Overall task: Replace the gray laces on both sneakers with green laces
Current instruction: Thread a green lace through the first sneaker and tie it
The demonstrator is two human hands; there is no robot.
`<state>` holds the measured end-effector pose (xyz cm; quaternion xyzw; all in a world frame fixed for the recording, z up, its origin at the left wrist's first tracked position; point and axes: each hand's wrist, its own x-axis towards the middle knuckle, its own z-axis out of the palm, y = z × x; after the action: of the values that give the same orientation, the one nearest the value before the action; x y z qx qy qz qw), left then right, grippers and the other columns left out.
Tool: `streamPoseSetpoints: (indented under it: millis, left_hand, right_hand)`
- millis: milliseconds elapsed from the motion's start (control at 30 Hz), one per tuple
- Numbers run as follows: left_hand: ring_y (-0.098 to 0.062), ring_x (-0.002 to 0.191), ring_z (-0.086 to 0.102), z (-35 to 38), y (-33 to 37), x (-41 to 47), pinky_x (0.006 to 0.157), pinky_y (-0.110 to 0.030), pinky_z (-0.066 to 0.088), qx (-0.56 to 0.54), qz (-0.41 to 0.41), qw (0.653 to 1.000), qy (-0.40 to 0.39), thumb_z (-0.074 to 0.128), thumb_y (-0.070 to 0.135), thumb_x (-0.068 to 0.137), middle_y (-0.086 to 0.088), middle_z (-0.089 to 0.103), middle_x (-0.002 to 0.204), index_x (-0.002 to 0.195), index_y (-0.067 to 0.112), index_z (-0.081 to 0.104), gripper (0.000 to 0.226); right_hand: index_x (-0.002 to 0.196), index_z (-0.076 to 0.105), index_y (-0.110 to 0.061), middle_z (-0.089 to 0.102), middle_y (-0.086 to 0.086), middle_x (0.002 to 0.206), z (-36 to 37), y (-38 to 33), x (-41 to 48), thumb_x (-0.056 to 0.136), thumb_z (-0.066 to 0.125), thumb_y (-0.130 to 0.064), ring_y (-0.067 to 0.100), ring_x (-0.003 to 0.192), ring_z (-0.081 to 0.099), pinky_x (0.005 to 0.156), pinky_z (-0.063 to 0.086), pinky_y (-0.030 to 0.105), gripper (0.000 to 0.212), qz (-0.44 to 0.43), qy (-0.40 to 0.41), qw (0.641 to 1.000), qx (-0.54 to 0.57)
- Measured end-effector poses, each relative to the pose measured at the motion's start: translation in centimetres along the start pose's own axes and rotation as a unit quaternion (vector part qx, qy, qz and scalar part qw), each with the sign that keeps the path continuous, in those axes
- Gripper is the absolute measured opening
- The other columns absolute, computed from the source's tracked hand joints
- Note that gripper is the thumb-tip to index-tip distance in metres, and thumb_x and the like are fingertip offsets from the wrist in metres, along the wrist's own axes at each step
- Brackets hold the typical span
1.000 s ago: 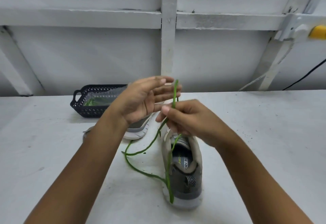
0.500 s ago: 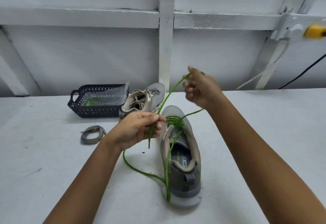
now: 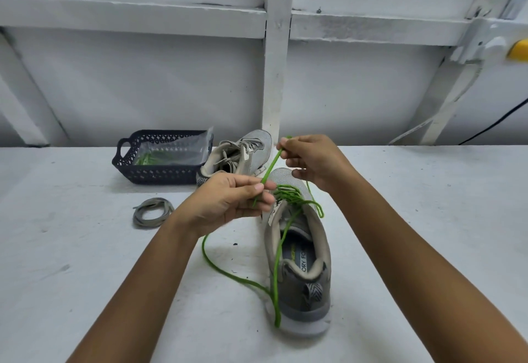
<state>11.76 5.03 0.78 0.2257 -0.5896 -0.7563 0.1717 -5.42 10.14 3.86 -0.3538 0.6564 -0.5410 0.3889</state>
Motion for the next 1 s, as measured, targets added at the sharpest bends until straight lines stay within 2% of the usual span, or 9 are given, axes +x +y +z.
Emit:
streamPoseSetpoints:
  millis: [167, 267, 367, 467, 533, 600, 733, 833, 1000]
  left_hand:
    - [-0.009, 0.064, 0.069, -0.2, 0.0, -0.2, 0.064, -0.019, 0.056, 0.001, -0.007, 1.000, 0.002, 0.058, 0.013, 0.074, -0.005, 0.074, 0.078, 0.095, 0.005, 0.067, 0.024]
    - [-0.009, 0.064, 0.068, -0.2, -0.7, 0.1, 0.062, -0.017, 0.055, -0.026, 0.000, 0.998, 0.051, 0.057, 0.011, 0.080, -0.004, 0.073, 0.077, 0.090, 0.006, 0.069, 0.016]
    - [-0.005, 0.060, 0.061, 0.3, -1.7, 0.5, 0.056, -0.014, 0.049, -0.053, 0.006, 0.993, 0.103, 0.061, 0.016, 0.079, 0.004, 0.067, 0.069, 0.088, 0.010, 0.072, 0.016]
    - [-0.003, 0.051, 0.053, 1.1, -3.0, 1.0, 0.049, -0.013, 0.043, -0.096, 0.005, 0.985, 0.142, 0.059, 0.009, 0.085, 0.005, 0.059, 0.060, 0.093, 0.007, 0.070, 0.014]
    - [-0.003, 0.049, 0.052, 1.7, -3.6, 1.3, 0.047, -0.012, 0.044, -0.122, 0.005, 0.979, 0.162, 0.056, 0.004, 0.088, 0.003, 0.060, 0.059, 0.092, 0.003, 0.068, 0.013]
    - [-0.003, 0.050, 0.055, 1.9, -4.1, 1.5, 0.048, -0.011, 0.047, -0.137, 0.010, 0.974, 0.179, 0.056, 0.001, 0.088, 0.001, 0.063, 0.059, 0.089, 0.001, 0.068, 0.012]
    - [-0.003, 0.051, 0.060, 2.1, -4.5, 1.9, 0.053, -0.012, 0.051, -0.117, 0.024, 0.971, 0.206, 0.057, -0.004, 0.086, 0.000, 0.064, 0.056, 0.086, 0.001, 0.066, 0.010]
    - [-0.002, 0.053, 0.062, 2.4, -4.8, 2.1, 0.054, -0.013, 0.050, -0.052, 0.053, 0.970, 0.231, 0.060, -0.004, 0.086, 0.003, 0.066, 0.056, 0.081, 0.006, 0.066, 0.012]
    - [-0.006, 0.061, 0.063, 2.6, -5.6, 2.7, 0.064, -0.022, 0.052, 0.061, 0.103, 0.957, 0.263, 0.067, 0.001, 0.083, 0.003, 0.069, 0.063, 0.077, 0.015, 0.069, 0.015]
  right_hand:
    - [0.079, 0.064, -0.014, 0.060, -0.005, 0.064, -0.1, 0.9, -0.1, 0.096, 0.053, -0.023, 0.006, 0.054, 0.053, 0.048, 0.040, 0.017, 0.022, -0.001, 0.003, 1.000, -0.004]
    - [0.079, 0.067, -0.012, 0.061, -0.002, 0.068, -0.2, 1.7, -1.0, 0.096, 0.049, -0.033, 0.011, 0.064, 0.054, 0.057, 0.041, 0.024, 0.032, -0.010, 0.024, 0.979, -0.201]
    - [0.068, 0.062, -0.006, 0.053, 0.002, 0.059, -0.2, 3.0, -2.1, 0.093, 0.048, -0.047, 0.016, 0.061, 0.049, 0.058, 0.036, 0.028, 0.050, -0.024, -0.004, 0.910, -0.414]
    - [0.059, 0.053, -0.005, 0.045, 0.005, 0.057, 0.2, 4.0, -2.8, 0.090, 0.050, -0.051, 0.021, 0.064, 0.046, 0.057, 0.032, 0.030, 0.055, -0.038, -0.011, 0.886, -0.462]
    - [0.062, 0.060, -0.001, 0.044, 0.005, 0.057, 0.3, 4.5, -2.8, 0.090, 0.053, -0.043, 0.020, 0.064, 0.044, 0.056, 0.031, 0.029, 0.051, -0.047, -0.006, 0.895, -0.444]
    - [0.065, 0.061, 0.001, 0.043, 0.006, 0.058, 0.0, 5.0, -2.9, 0.090, 0.056, -0.033, 0.016, 0.060, 0.040, 0.055, 0.030, 0.028, 0.043, -0.031, -0.012, 0.924, -0.381]
    - [0.077, 0.068, -0.005, 0.058, 0.004, 0.071, -0.4, 6.2, -3.6, 0.090, 0.059, -0.016, 0.011, 0.067, 0.051, 0.065, 0.040, 0.024, 0.020, 0.000, -0.016, 0.979, -0.201]
    - [0.069, 0.065, -0.015, 0.061, 0.001, 0.068, -0.4, 7.0, -3.7, 0.090, 0.059, -0.010, 0.009, 0.064, 0.056, 0.065, 0.045, 0.020, 0.022, 0.000, -0.012, 0.993, -0.116]
    - [0.068, 0.066, -0.018, 0.064, -0.003, 0.065, -0.3, 7.8, -3.5, 0.089, 0.060, -0.010, 0.008, 0.064, 0.059, 0.067, 0.046, 0.023, 0.024, -0.004, -0.004, 0.997, -0.077]
